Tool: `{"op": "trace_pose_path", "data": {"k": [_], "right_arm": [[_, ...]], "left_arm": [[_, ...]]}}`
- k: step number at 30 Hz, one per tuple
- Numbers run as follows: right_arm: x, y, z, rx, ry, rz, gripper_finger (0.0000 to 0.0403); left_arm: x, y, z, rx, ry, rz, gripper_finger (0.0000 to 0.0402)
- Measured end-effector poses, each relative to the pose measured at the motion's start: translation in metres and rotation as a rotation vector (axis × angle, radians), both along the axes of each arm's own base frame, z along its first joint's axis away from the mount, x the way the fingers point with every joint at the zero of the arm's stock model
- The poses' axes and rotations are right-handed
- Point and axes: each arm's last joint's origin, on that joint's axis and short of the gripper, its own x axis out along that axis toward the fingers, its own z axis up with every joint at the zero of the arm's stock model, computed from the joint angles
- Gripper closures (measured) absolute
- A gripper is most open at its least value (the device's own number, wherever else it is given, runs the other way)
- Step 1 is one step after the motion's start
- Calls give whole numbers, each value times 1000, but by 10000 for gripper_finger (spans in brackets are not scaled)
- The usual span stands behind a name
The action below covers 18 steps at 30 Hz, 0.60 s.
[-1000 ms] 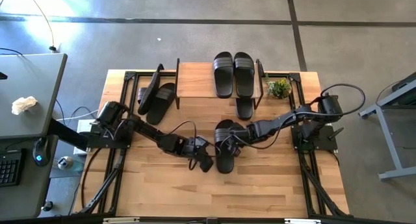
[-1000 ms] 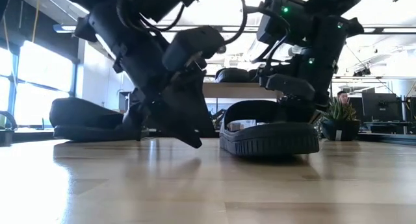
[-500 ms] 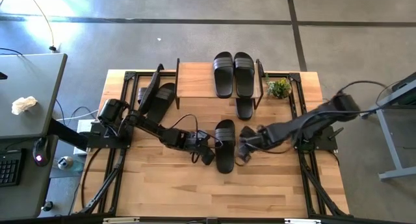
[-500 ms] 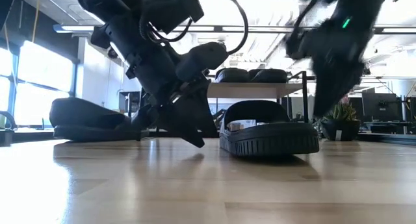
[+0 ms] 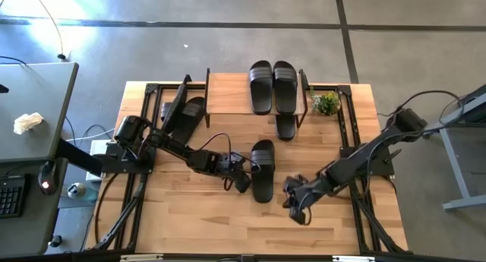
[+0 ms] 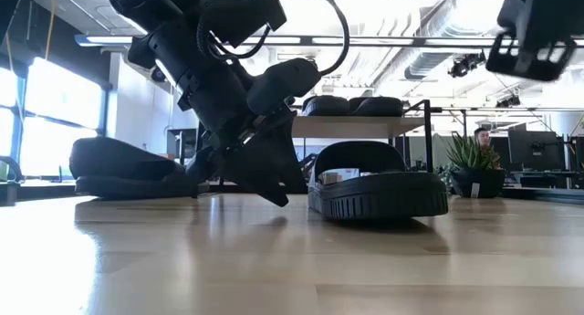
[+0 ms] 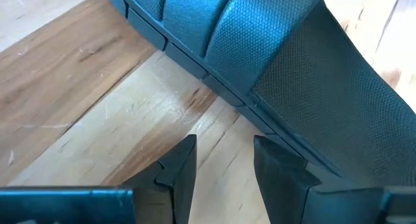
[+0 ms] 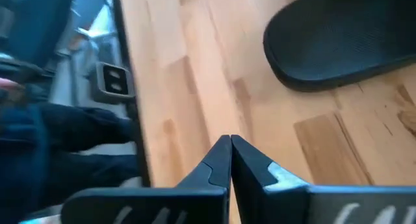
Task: Pick and place slides into the shelf
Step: Put the black slipper under the shelf
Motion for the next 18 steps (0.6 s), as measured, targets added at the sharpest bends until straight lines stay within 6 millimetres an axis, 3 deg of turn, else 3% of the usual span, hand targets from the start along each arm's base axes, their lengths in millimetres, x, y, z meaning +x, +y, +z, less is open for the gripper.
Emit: {"op": "trace_pose_path", "data": {"k": [8, 14, 18], "right_arm": [[30, 31, -23, -200, -127, 171, 403], [61, 46, -49, -363, -38, 184, 403], [69, 48, -58, -473, 37, 151, 403]], "left_arm": [[0, 0, 0, 0, -1, -1, 264], [0, 0, 0, -8, 0, -6, 263], [0, 0, 0, -13, 1, -10, 263]]}}
